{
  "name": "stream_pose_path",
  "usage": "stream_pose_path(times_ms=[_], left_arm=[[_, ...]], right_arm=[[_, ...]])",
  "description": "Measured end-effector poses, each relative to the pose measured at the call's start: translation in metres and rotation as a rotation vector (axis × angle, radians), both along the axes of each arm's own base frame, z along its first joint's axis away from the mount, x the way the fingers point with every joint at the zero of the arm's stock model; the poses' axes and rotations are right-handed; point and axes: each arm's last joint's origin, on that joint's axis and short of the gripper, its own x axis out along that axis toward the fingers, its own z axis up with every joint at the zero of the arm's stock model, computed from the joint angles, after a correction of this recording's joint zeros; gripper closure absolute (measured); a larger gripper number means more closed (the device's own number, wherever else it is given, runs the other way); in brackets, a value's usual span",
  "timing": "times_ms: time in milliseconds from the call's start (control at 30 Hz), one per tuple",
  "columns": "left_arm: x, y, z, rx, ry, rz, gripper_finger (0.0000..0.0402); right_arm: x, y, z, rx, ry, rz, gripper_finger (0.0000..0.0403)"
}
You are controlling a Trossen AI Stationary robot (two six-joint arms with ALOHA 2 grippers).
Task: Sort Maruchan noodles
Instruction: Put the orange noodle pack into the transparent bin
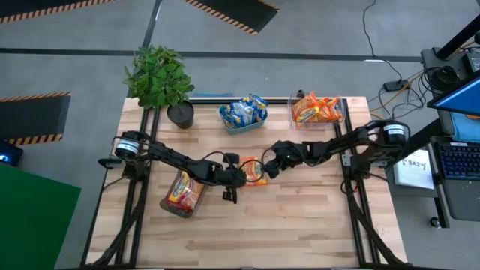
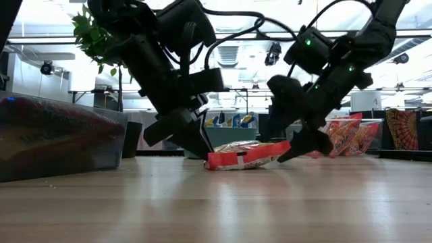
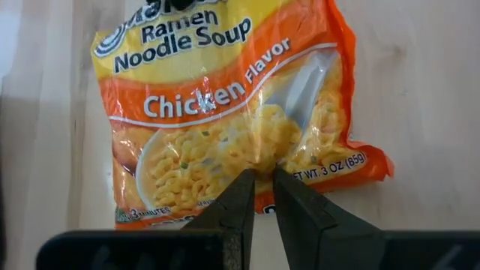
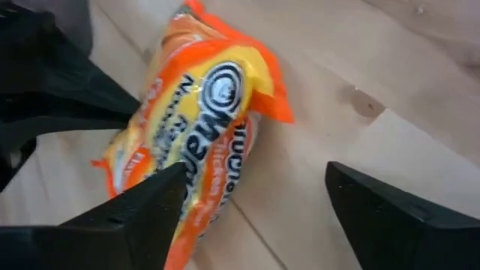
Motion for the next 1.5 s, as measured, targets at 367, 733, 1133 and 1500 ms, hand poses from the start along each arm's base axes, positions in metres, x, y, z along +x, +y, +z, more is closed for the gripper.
stream_pose_path(times_ms=[367, 733, 1133, 1500], left_arm=[[-0.004, 0.001, -0.010, -0.025, -0.019, 0.038, 0.0365], [-0.003, 0.001, -0.011, -0.025, -0.037, 0.039, 0.0365], [-0.002, 0.000, -0.011, -0.028, -0.049, 0.038, 0.0365], [-0.002, 0.000, -0.011, -0.028, -0.053, 0.038, 0.0365]], right_arm=[[0.021, 0.000, -0.016, 0.043, -0.169, 0.022, 0.0076], [0.037, 0.011, -0.005, 0.004, -0.247, 0.108, 0.0077], [0.059, 0.012, -0.010, -0.047, -0.246, 0.134, 0.0077], [0.059, 0.012, -0.010, -0.061, -0.240, 0.143, 0.0182]])
